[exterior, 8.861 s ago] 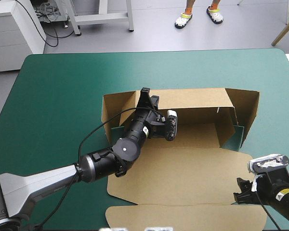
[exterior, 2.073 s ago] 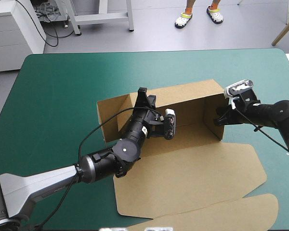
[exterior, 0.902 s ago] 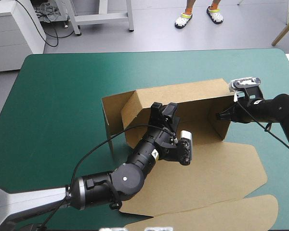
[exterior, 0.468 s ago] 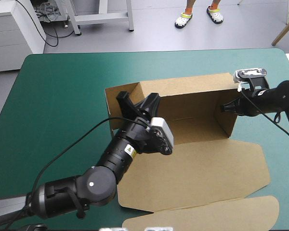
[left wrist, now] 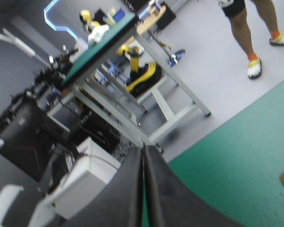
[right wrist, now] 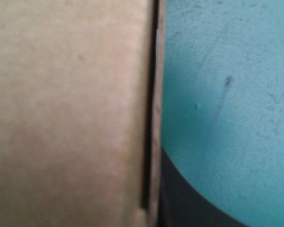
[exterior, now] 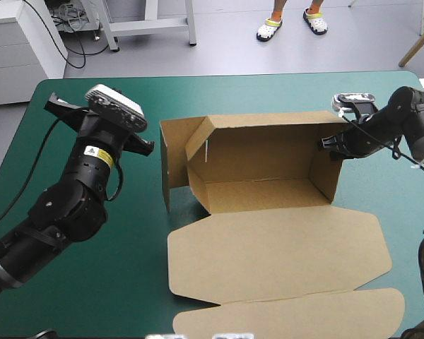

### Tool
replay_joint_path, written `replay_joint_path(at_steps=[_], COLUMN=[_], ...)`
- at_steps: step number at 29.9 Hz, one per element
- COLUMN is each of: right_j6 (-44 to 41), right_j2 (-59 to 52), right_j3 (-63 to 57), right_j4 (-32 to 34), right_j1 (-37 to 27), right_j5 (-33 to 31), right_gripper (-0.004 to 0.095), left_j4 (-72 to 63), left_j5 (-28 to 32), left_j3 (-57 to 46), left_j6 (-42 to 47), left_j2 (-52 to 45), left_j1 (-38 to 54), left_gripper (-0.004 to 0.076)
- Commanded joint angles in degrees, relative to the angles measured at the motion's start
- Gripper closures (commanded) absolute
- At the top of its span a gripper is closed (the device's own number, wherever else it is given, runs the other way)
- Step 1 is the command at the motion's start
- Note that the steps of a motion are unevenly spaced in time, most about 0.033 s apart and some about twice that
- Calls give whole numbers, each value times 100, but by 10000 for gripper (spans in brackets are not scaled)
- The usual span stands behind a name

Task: Fold the box

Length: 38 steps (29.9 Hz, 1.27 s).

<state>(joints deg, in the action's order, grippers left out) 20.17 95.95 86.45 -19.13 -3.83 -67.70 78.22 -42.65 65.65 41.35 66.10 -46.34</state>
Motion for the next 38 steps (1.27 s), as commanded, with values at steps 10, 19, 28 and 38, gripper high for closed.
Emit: replay_joint_path(at_steps=[10,19,28,38], right_j6=[-473,-582,-1027,-1123], right_j2=[1130,1510,1520,1350], right_j3=[1474,1740,1807,2778], right_j4=[382,758,827,973], right_j1=[681,777,777,777], right_j5=[252,393,464,-125], right_gripper=[903,902,418,382], left_j4=[-3540,-5255,-5555,-5763], left_j5=[632,140,-160,-397], left_j3=[187,187,187,187], left_j6=[-1617,-3058,-3291,-3433], left_j2=[-129,-118,-8,216], left_j1=[2504,3247,3341,3394], left_gripper=[729,729,729,729])
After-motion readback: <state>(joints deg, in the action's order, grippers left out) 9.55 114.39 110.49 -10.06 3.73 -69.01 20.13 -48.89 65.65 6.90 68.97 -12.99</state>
